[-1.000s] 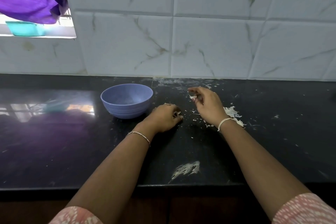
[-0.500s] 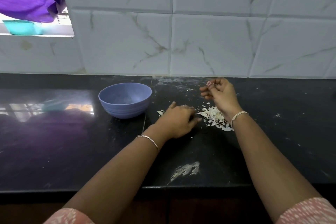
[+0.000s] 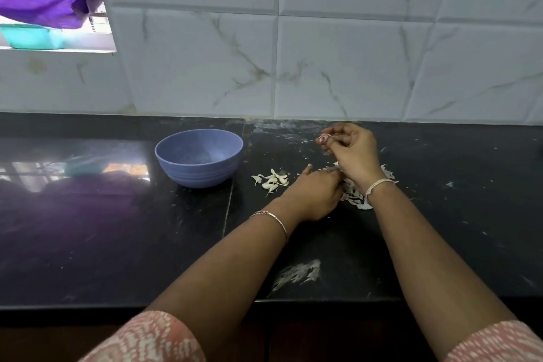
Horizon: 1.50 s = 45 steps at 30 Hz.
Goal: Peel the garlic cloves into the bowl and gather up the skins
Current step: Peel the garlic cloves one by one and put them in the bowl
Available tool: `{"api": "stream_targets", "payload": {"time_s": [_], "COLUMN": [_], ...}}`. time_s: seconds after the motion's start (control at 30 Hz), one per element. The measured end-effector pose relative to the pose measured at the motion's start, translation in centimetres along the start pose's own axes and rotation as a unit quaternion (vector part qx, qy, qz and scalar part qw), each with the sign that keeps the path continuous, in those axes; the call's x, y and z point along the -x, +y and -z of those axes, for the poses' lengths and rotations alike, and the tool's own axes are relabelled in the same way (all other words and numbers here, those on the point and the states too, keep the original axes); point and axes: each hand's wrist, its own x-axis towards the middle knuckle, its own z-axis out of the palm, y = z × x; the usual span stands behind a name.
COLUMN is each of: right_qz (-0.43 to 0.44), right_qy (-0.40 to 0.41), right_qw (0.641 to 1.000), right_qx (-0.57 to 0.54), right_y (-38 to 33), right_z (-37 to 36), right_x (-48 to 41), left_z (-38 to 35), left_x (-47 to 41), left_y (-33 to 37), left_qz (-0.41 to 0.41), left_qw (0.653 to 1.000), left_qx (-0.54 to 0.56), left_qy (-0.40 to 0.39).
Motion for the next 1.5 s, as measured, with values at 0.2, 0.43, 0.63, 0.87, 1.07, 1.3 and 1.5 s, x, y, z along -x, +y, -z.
{"api": "stream_targets", "payload": {"time_s": [0.2, 0.43, 0.63, 0.87, 1.07, 1.3, 1.5], "right_qz": [-0.008, -0.062, -0.098, -0.017, 0.013, 0.015, 0.034], "right_qy": [0.002, -0.128, -0.224, -0.273, -0.227, -0.168, -0.164], "right_qw": [0.999, 0.988, 0.963, 0.93, 0.918, 0.877, 0.884], "right_qx": [0.039, 0.066, 0.109, 0.246, 0.326, 0.45, 0.436], "right_y": [0.2, 0.2, -0.4, 0.6, 0.5, 0.0, -0.3], "right_z": [0.2, 0.6, 0.5, -0.7, 0.1, 1.5, 0.6], "right_x": [-0.2, 0.4, 0.9, 0.8, 0.6, 0.6, 1.0], "left_z": [3.3, 5.6, 5.2, 5.4, 5.2, 5.1, 4.9], "left_x": [1.2, 3.7, 4.6, 5.0, 5.0, 4.8, 4.2], "left_y": [-2.3, -5.4, -6.9, -7.2, -6.6, -6.1, -5.8], "left_qz": [0.037, 0.136, 0.18, 0.148, 0.124, 0.121, 0.152], "left_qw": [0.986, 0.99, 0.983, 0.986, 0.983, 0.963, 0.895], "left_qx": [0.096, 0.045, 0.023, -0.012, 0.04, 0.168, 0.377], "left_qy": [0.135, 0.014, -0.016, 0.075, 0.132, 0.174, 0.184]}}
